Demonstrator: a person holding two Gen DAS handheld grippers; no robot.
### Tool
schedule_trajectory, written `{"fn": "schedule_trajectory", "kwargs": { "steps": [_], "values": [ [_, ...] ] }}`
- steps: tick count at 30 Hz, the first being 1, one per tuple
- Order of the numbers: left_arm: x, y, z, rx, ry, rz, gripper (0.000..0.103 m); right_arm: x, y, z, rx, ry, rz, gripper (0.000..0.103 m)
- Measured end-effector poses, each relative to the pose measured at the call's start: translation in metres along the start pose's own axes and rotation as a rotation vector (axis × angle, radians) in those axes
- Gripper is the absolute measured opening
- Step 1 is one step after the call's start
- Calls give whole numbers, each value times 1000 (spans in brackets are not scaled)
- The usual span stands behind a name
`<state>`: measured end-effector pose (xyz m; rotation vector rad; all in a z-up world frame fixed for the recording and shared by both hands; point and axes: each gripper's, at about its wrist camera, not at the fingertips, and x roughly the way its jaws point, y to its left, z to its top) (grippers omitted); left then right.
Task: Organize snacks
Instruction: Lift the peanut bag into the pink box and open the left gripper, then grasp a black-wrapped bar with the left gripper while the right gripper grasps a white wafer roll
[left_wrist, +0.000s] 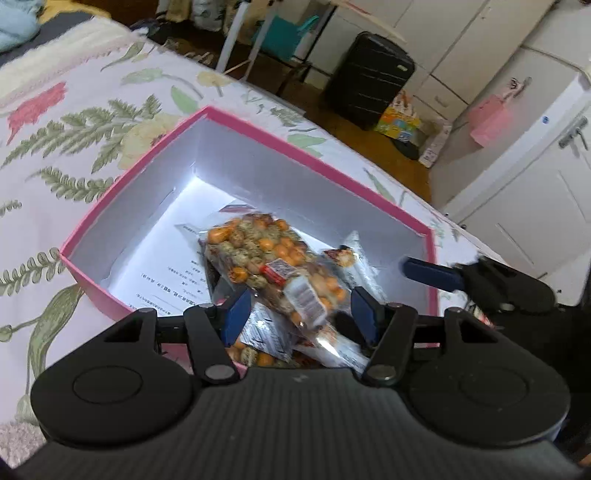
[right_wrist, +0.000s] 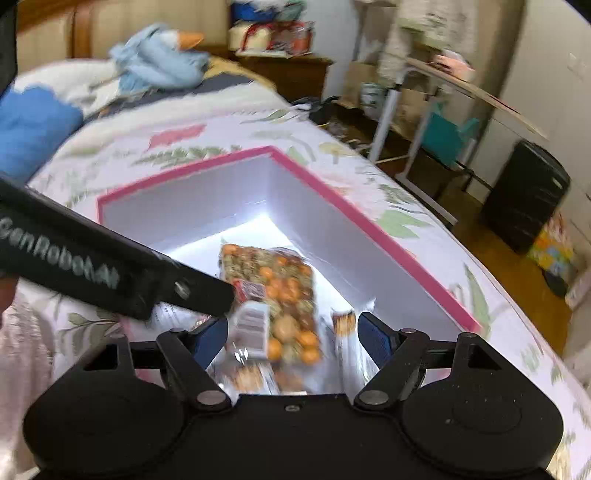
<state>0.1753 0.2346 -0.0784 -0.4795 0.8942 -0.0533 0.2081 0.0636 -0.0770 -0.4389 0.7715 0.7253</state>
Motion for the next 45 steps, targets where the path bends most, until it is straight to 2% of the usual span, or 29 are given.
{"fn": "schedule_trajectory", "kwargs": {
  "steps": [3, 7, 11, 15, 21, 25, 32, 35, 42, 45],
  "values": [
    [-17, -13, -5, 47, -4, -15, 58, -34, -22, -15, 69, -2, -12, 81],
    [-33, -32, -11, 89, 39, -44, 58, -79, -53, -38, 161, 28, -62, 81],
    [-44, -60, -15, 127, 95, -97, 58, -117, -88, -67, 336, 166, -132, 81],
    [-50, -96, -25, 173, 136, -170, 59, -153, -119, -93, 477, 168, -148, 81],
    [-43, -150, -54, 251, 195, -201, 60, -182, -152, -135, 570, 176, -222, 81],
    [-25, -178, -74, 250, 244, -211, 60, -184, -175, -167, 652, 178, -228, 78],
    [25, -210, -111, 139, 314, -162, 61, -171, -204, -204, 678, 220, -254, 72],
    [47, -225, -124, 106, 309, -129, 61, -159, -217, -220, 728, 223, -235, 66],
    [89, -251, -151, 44, 267, -79, 66, -128, -232, -253, 800, 284, -204, 66],
    [104, -263, -161, 46, 250, -41, 69, -113, -239, -266, 842, 298, -219, 65]
  ]
}}
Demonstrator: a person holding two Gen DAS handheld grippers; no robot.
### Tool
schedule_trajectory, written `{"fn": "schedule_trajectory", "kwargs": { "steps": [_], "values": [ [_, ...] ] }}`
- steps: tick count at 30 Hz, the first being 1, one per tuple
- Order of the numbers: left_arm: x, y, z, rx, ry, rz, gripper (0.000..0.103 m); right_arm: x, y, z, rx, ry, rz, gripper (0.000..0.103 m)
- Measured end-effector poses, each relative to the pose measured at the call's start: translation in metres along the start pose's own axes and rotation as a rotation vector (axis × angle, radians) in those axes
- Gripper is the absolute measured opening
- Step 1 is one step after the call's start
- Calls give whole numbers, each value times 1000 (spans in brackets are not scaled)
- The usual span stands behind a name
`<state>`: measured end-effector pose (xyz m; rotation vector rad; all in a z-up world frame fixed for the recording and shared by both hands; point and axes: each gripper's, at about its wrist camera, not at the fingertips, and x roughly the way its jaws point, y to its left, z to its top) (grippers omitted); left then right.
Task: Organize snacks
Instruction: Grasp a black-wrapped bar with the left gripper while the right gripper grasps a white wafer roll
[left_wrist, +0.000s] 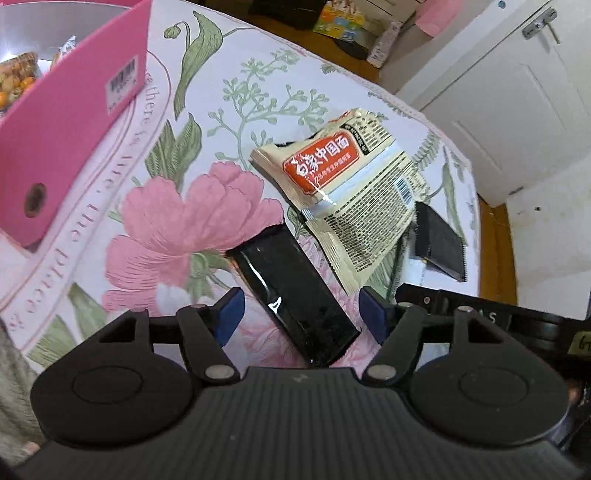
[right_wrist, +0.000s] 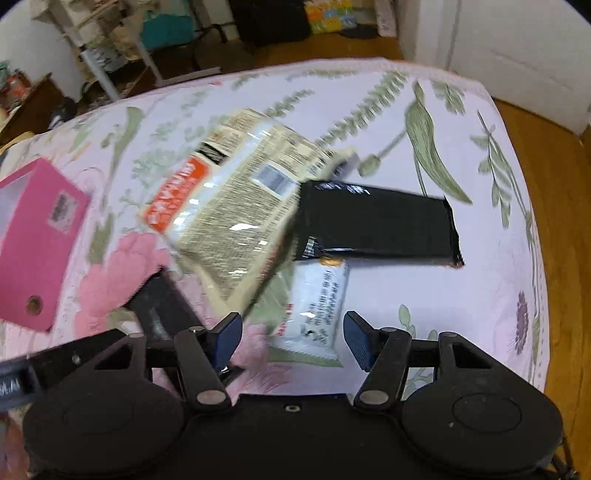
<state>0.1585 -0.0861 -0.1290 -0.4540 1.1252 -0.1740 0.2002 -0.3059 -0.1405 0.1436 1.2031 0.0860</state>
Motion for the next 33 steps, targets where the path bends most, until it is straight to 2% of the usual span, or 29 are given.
{"fn": "schedule_trajectory", "kwargs": {
  "steps": [3, 6, 9, 10, 11, 13, 15, 18, 23, 27, 31, 33],
  "values": [
    [17, -10, -5, -2, -33, 63, 71, 9, -8, 3, 25, -48, -18, 65],
    [33, -18, -9, 13, -39, 112, 72, 17, -18, 5, 73, -91, 10, 64],
    [45, -18, -12, -10, -52, 177, 72, 27, -18, 5, 78, -103, 32, 58],
    [47, -17, -12, -29, -57, 186, 72, 28, -14, 4, 51, -117, 24, 52],
    [47, -17, -13, -38, -62, 188, 73, 30, -9, 4, 15, -113, 6, 44],
    [45, -18, -13, -31, -68, 190, 73, 30, -1, 4, -51, -92, -43, 37],
    [46, -17, -15, -21, -69, 181, 71, 27, 1, 4, -46, -65, -26, 33],
    [45, -17, -18, 13, -83, 180, 65, 25, 1, 4, -14, -22, 5, 32],
    [41, -12, -17, 44, -81, 156, 49, 25, 5, 2, -22, 21, -13, 32],
    [36, -5, -11, 57, -57, 117, 32, 20, 5, -3, 0, 73, 20, 32],
    [29, -1, -7, 81, -56, 72, 32, 15, 14, -9, -15, 119, 48, 32],
    [27, 1, -5, 71, -27, 65, 32, 12, 19, -11, -40, 112, 44, 32]
  ]
}}
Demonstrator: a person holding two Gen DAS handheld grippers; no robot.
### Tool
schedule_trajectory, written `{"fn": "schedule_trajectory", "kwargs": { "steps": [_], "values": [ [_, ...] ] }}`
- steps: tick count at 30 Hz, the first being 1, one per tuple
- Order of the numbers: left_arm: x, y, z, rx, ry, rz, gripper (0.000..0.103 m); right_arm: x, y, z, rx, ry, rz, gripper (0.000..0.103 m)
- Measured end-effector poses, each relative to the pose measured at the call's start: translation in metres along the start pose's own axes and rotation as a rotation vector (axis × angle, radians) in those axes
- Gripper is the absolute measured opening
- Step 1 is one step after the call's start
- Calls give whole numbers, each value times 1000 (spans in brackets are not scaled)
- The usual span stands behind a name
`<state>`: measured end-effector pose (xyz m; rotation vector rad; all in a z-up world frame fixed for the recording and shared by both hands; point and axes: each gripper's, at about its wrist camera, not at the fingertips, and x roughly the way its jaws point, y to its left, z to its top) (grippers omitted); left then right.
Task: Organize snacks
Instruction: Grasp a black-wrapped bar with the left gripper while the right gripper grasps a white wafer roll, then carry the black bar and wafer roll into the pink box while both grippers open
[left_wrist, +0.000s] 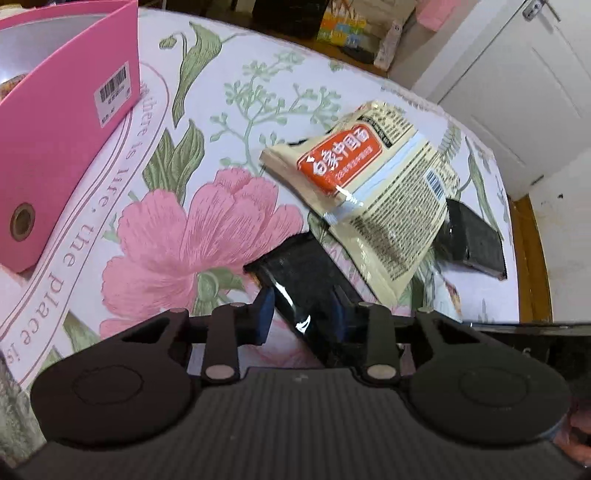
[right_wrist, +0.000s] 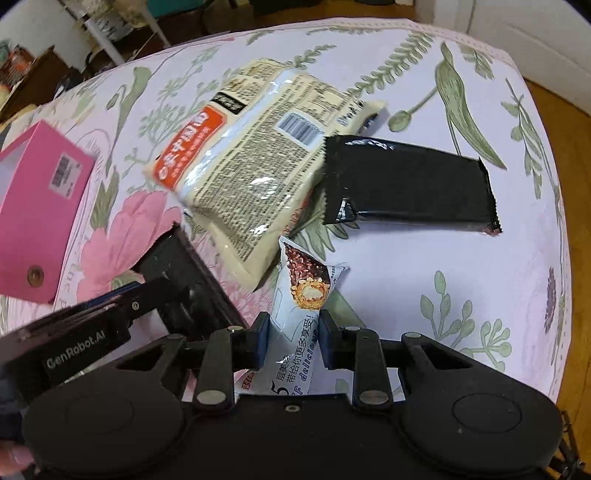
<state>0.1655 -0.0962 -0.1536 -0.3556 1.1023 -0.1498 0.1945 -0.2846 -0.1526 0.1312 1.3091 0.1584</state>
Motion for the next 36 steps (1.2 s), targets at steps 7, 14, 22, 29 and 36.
{"fn": "schedule_trajectory", "kwargs": {
  "steps": [7, 14, 22, 29, 36],
  "values": [
    [1, -4, -4, -120, 44, -12, 68, -11, 0, 6, -32, -49, -72, 32],
    [16, -23, -12, -233, 98, 98, 73, -11, -17, 6, 14, -32, -35, 32],
    [31, -46, -12, -217, 76, 193, 87, -5, -31, 2, 21, -8, -9, 32],
    [31, -60, -17, -84, 14, 269, 61, -5, -39, 1, 28, -12, -7, 32],
    [19, -43, -14, -59, 39, 201, 56, -5, -38, 1, 27, -16, -2, 32]
  ]
}}
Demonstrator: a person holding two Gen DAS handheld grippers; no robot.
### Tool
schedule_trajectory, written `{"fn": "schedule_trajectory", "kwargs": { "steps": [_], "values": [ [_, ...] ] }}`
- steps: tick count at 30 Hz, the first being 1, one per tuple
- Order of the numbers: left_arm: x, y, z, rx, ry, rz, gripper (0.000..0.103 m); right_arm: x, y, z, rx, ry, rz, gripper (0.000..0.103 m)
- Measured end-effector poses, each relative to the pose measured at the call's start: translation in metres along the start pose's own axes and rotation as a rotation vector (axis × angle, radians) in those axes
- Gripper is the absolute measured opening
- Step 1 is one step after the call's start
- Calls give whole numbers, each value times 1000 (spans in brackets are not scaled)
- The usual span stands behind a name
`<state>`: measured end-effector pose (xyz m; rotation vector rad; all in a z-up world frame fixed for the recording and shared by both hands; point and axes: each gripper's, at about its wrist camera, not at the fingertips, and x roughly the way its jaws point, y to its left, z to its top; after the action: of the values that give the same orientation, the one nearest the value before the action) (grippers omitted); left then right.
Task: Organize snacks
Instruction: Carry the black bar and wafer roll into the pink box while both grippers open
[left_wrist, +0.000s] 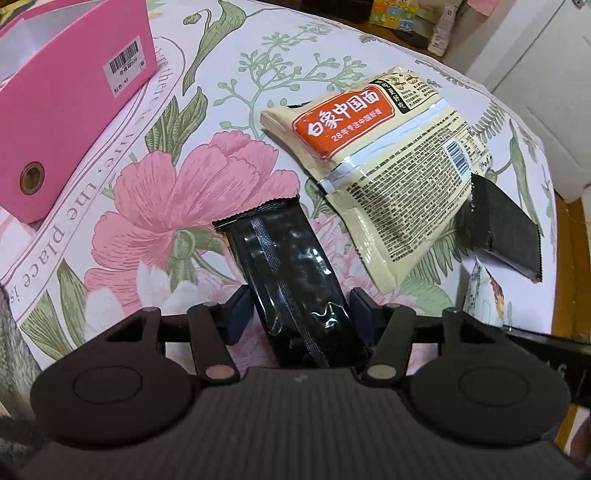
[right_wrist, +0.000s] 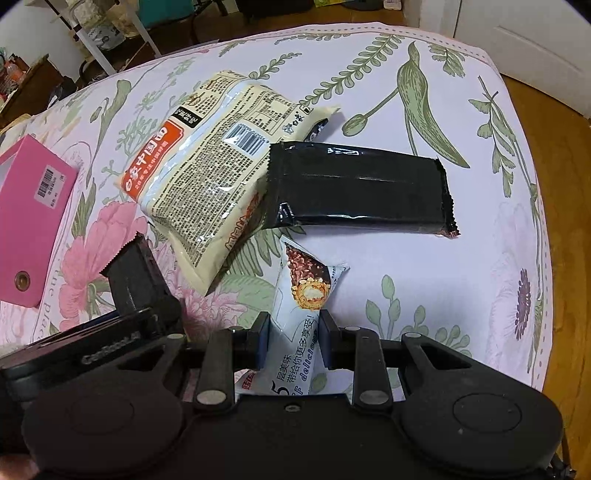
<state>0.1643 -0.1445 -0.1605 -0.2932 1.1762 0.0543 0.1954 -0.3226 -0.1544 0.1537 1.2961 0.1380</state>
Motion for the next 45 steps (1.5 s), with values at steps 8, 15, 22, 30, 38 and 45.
{"fn": "schedule_trajectory", "kwargs": {
  "steps": [8, 15, 22, 30, 38, 45],
  "values": [
    [-14, 19, 0, 67, 4, -52, 56, -3, 15, -3, -9, 22, 74, 32],
    [-44, 30, -2, 161, -43, -81, 56, -5, 34, -10, -44, 57, 126, 32],
    [-68, 57, -3, 205, -3, -121, 56, -14, 60, -17, -126, 62, 143, 32],
    [-97, 97, -3, 220, 9, -142, 56, -33, 101, -33, -228, 39, 180, 32],
    [-139, 125, 6, 252, -28, -169, 56, -61, 142, -53, -319, -3, 217, 32],
    [-172, 162, 33, 237, -69, -204, 56, -96, 190, -46, -357, -69, 272, 32]
  ]
}}
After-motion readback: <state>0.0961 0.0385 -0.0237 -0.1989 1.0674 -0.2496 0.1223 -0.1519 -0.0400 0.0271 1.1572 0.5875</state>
